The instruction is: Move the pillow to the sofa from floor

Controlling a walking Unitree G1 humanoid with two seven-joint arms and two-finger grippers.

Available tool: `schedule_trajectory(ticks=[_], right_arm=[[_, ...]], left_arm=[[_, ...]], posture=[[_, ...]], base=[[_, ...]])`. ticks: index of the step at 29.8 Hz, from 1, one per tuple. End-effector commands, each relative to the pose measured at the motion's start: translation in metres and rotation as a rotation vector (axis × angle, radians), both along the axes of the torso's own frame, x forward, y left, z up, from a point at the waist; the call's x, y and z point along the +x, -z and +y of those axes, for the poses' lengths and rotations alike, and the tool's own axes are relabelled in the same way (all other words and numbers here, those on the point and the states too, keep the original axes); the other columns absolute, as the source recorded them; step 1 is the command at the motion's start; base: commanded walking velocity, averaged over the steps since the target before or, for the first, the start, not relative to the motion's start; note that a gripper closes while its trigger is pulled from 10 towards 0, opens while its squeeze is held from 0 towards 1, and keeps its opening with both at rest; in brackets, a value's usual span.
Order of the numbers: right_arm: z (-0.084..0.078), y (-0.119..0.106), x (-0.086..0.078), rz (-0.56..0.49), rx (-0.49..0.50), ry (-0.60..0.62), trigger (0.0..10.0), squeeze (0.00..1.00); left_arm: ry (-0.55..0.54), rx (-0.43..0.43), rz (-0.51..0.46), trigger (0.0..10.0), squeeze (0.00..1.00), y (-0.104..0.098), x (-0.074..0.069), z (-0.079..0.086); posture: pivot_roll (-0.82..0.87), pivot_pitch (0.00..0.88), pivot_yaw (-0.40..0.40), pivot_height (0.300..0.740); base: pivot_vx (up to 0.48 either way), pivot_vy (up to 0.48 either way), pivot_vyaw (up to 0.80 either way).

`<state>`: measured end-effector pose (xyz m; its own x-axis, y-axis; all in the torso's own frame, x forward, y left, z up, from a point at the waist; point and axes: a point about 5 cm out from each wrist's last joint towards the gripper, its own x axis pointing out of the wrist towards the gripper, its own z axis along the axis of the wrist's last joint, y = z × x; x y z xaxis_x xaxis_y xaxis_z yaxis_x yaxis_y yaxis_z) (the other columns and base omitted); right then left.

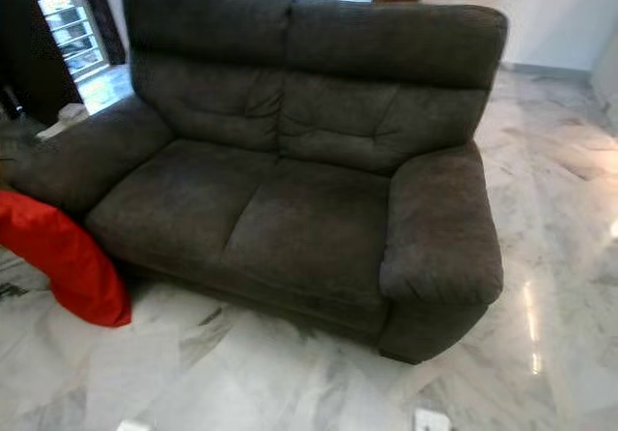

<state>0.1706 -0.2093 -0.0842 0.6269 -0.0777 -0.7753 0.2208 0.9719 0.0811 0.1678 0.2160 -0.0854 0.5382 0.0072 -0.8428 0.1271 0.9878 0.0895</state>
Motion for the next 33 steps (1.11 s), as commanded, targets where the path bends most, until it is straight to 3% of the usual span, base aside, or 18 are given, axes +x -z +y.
schedule_trajectory(ticks=[1,6,33], right_arm=[[-0.007,0.004,-0.012,0.038,-0.002,0.023,10.0,0.0],[-0.015,0.005,-0.017,0.03,0.032,0.132,10.0,0.0],[-0.004,0.005,-0.012,0.033,0.06,0.053,10.0,0.0]], left_arm=[[-0.002,-0.001,0.003,10.0,0.0,0.001,-0.001,-0.001],[-0.005,0.008,0.016,10.0,0.0,0.001,-0.004,0.004],[0.001,0.022,0.05,10.0,0.0,0.005,-0.02,0.015]], posture=[[-0.07,0.032,0.053,0.74],[-0.07,0.032,0.057,0.74],[-0.06,0.026,0.071,0.74]], base=[[0.0,0.0,0.0],[0.0,0.271,0.0],[0.0,0.411,0.0]])
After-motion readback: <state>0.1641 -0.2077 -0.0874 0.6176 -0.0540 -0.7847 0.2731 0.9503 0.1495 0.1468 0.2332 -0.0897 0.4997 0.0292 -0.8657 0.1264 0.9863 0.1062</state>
